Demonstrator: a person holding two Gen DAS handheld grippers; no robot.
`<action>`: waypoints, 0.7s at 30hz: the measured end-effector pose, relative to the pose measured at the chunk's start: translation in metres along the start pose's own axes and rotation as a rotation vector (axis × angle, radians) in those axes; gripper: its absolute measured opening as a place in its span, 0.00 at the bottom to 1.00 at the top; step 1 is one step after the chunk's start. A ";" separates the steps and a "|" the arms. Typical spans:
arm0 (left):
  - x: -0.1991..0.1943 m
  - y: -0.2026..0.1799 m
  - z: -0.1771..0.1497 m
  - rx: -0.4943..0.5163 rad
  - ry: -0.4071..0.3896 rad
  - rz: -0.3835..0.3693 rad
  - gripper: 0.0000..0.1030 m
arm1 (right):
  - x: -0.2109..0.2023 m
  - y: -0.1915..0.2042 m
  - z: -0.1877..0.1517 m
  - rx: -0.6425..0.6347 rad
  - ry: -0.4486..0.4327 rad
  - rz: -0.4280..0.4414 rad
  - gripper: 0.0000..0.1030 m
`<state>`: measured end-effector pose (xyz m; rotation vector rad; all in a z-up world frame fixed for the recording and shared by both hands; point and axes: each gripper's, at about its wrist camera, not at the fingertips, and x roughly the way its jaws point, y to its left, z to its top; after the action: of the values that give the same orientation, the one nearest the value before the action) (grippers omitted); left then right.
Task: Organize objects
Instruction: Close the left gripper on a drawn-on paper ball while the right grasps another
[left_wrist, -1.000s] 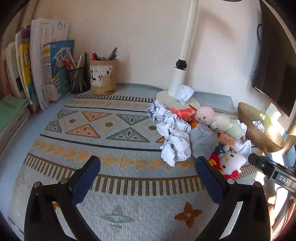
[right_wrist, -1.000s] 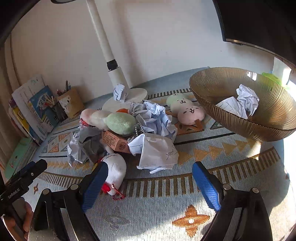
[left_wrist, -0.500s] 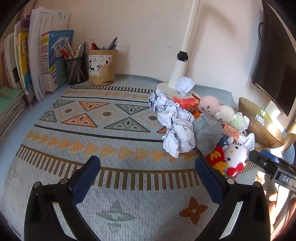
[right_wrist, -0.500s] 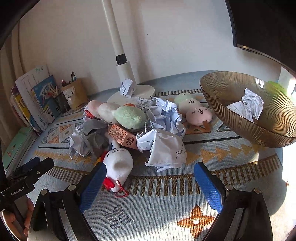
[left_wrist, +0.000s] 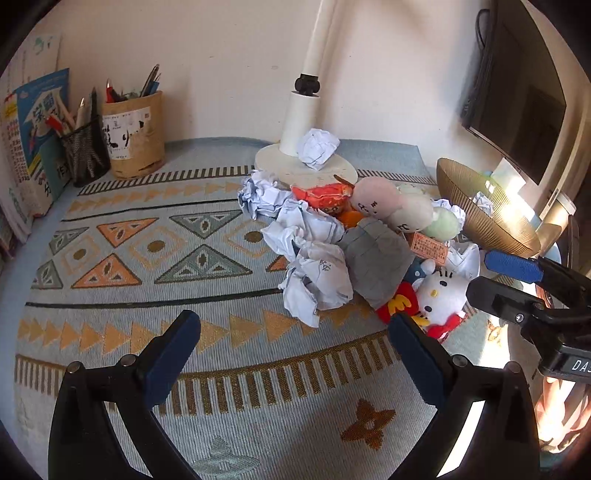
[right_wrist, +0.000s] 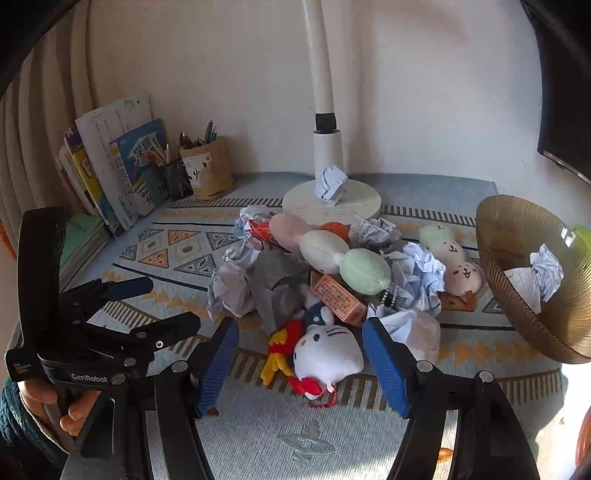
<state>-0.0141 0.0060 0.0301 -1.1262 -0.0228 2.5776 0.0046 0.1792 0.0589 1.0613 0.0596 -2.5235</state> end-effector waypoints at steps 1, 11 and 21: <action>0.006 -0.003 0.005 0.032 0.011 -0.001 0.98 | 0.008 0.003 0.006 -0.001 0.012 0.000 0.67; 0.057 -0.014 0.020 0.075 0.094 0.007 0.64 | 0.064 0.005 0.031 0.038 0.078 0.004 0.57; 0.028 -0.008 0.006 0.032 0.039 -0.026 0.42 | 0.040 0.002 0.023 0.073 0.030 0.114 0.28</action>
<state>-0.0337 0.0224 0.0153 -1.1564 0.0135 2.5239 -0.0361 0.1593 0.0477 1.0992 -0.0824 -2.4238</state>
